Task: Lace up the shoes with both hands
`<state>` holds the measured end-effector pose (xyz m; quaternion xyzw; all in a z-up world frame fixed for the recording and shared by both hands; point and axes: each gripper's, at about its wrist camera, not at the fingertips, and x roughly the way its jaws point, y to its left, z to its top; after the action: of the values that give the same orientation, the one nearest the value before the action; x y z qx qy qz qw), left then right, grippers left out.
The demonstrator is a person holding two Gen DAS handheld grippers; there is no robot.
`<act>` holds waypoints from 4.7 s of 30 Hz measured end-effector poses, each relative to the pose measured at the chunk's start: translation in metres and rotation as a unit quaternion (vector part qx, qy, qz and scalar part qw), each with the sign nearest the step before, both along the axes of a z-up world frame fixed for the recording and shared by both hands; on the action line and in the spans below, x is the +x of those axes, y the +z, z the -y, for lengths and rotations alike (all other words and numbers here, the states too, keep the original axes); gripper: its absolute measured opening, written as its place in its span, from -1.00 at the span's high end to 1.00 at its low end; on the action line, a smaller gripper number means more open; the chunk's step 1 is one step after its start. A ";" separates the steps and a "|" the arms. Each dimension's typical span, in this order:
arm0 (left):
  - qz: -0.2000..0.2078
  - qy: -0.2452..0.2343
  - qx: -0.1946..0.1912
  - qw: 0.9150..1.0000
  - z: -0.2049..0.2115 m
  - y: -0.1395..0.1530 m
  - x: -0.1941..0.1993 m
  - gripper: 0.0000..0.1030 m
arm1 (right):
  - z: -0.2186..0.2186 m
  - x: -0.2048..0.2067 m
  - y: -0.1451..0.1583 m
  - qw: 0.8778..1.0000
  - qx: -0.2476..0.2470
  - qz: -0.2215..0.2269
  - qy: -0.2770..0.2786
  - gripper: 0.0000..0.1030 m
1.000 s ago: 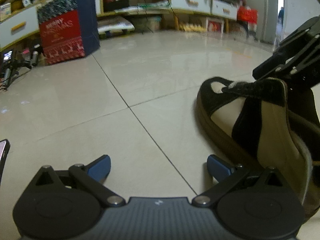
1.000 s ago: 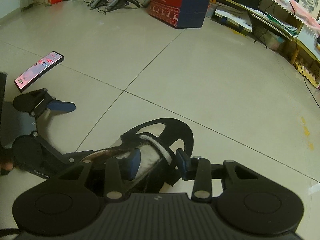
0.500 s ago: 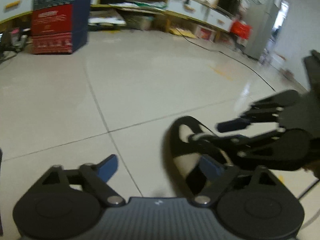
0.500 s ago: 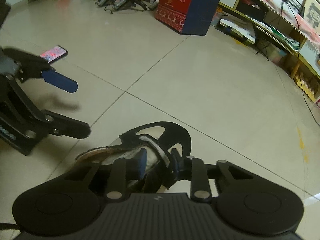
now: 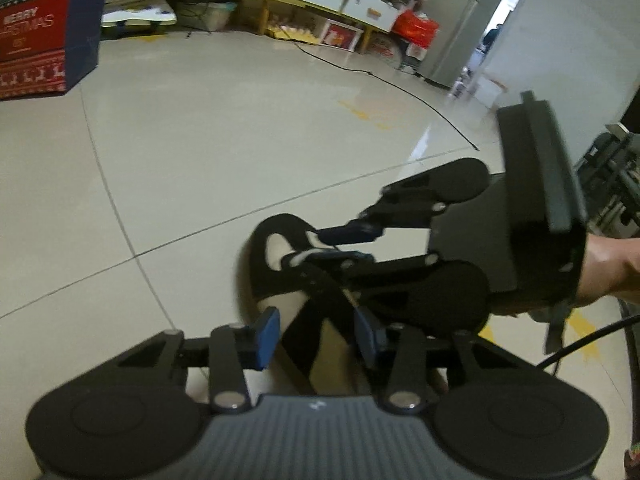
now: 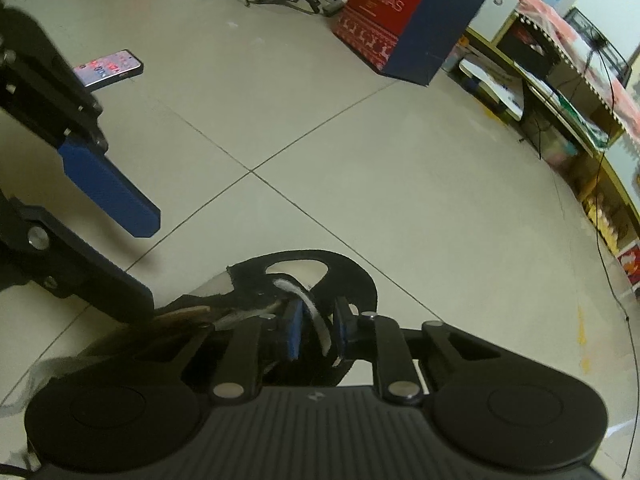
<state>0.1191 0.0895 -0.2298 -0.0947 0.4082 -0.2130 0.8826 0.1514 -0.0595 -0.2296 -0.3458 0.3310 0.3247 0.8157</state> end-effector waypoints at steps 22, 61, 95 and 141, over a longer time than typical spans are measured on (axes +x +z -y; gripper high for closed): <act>-0.029 0.055 -0.003 0.998 0.026 -0.027 0.008 0.89 | 0.025 -0.013 0.002 0.988 0.123 0.027 -0.095 0.97; -0.133 0.120 -0.067 0.982 0.026 -0.032 0.056 0.72 | 0.051 -0.034 0.042 0.915 0.230 -0.184 -0.276 0.86; -0.146 0.175 -0.099 0.969 0.019 -0.043 0.051 0.67 | 0.029 -0.031 0.000 0.876 0.236 -0.249 -0.339 0.94; -0.180 0.080 -0.101 0.975 -0.008 -0.027 -0.002 0.06 | 0.072 -0.097 -0.003 0.889 0.201 -0.359 -0.201 0.27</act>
<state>0.1176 0.0971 -0.2571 -0.2527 0.5278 -0.1614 0.7947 0.0548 -0.1315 -0.2329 0.0400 0.5915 0.3151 0.7411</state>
